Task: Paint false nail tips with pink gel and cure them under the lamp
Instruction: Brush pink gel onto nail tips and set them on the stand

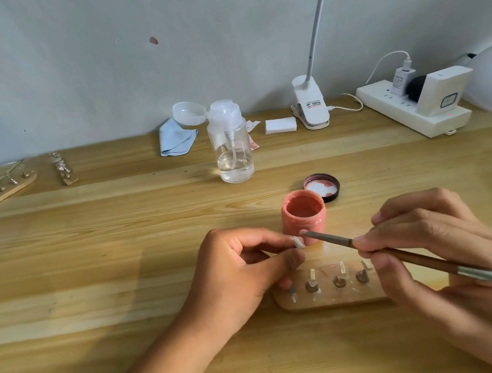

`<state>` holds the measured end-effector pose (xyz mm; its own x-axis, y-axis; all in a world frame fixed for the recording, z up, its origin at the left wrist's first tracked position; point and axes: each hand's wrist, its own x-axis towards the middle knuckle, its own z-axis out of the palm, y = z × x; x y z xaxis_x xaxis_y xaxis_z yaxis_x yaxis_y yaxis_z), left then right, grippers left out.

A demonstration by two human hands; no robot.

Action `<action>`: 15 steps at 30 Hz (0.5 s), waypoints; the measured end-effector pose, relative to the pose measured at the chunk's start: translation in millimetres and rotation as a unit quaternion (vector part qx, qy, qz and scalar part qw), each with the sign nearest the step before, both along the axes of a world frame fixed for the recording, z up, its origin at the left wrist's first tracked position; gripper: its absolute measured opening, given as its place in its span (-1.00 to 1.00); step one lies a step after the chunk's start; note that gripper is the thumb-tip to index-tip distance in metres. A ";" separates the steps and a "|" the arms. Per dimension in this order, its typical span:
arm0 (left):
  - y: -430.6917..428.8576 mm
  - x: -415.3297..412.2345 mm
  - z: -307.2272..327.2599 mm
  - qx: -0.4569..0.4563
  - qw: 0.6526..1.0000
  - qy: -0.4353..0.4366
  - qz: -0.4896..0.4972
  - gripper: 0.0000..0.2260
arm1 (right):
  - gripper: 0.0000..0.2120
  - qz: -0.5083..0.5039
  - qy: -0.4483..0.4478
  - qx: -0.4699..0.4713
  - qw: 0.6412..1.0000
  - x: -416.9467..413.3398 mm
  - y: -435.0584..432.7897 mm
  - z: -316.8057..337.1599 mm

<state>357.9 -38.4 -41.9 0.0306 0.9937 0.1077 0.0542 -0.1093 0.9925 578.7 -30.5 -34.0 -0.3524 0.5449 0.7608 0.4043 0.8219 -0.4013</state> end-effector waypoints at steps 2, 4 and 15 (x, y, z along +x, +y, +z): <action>0.1 0.3 0.7 -0.004 1.000 -0.003 0.000 -0.90 | -0.88 0.001 0.000 -0.001 1.000 -0.1 0.5 -0.3; 0.3 0.4 1.0 -0.010 1.000 -0.002 0.011 -0.89 | -0.88 0.003 -0.004 -0.003 1.000 -0.9 1.3 -1.3; 1.4 -0.3 -0.5 -0.002 0.999 0.020 0.031 -0.87 | -0.88 0.014 -0.019 -0.013 1.000 -2.3 1.2 1.7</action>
